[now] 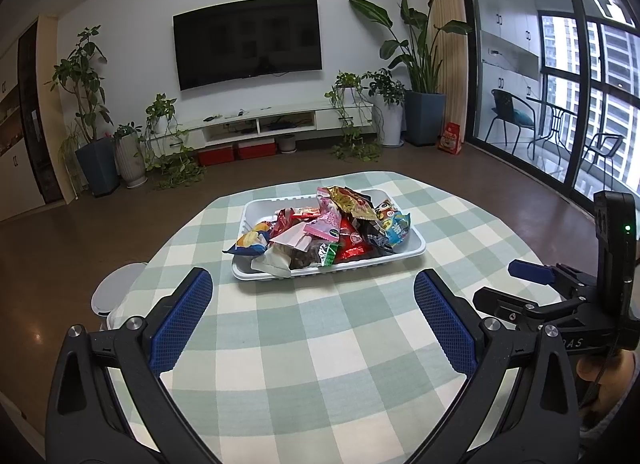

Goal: Organize snacks

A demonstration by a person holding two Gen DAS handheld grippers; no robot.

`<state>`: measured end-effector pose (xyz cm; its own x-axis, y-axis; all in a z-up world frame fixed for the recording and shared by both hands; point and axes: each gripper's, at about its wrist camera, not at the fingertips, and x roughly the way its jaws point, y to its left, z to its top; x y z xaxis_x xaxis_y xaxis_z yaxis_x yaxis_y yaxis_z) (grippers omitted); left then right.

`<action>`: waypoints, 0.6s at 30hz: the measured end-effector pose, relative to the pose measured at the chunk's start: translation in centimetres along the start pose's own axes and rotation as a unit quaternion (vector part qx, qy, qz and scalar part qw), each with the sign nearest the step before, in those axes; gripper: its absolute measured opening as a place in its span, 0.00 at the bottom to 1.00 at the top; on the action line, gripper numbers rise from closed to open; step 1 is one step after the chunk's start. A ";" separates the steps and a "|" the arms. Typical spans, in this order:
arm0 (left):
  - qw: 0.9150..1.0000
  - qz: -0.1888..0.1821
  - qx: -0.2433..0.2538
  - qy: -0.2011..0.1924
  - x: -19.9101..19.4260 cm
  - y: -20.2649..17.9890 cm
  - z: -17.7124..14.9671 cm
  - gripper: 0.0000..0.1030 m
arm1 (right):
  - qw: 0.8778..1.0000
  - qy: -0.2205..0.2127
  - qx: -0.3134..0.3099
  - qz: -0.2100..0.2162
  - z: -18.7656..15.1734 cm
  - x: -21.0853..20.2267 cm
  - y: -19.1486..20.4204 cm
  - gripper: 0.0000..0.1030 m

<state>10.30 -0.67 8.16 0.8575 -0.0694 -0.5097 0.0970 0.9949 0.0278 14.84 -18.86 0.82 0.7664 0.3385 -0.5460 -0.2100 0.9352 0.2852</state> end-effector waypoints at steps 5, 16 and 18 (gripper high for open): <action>1.000 0.000 0.001 0.000 0.0 0.0 0.0 1.00 | 1.000 0.001 -0.002 0.000 -0.1 0.0 0.0 1.00; 1.000 0.011 0.019 0.001 0.2 0.8 -0.3 1.00 | 1.000 0.001 -0.003 0.000 -0.3 -0.1 0.0 1.00; 1.000 0.007 0.021 0.003 0.3 1.0 -0.4 1.00 | 1.000 0.001 -0.002 0.001 -0.3 -0.1 0.0 1.00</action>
<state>10.43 0.36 7.66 0.8559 -0.0544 -0.5143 0.1060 0.9918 0.0715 14.56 -18.86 0.65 0.7645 0.3407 -0.5472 -0.2140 0.9349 0.2831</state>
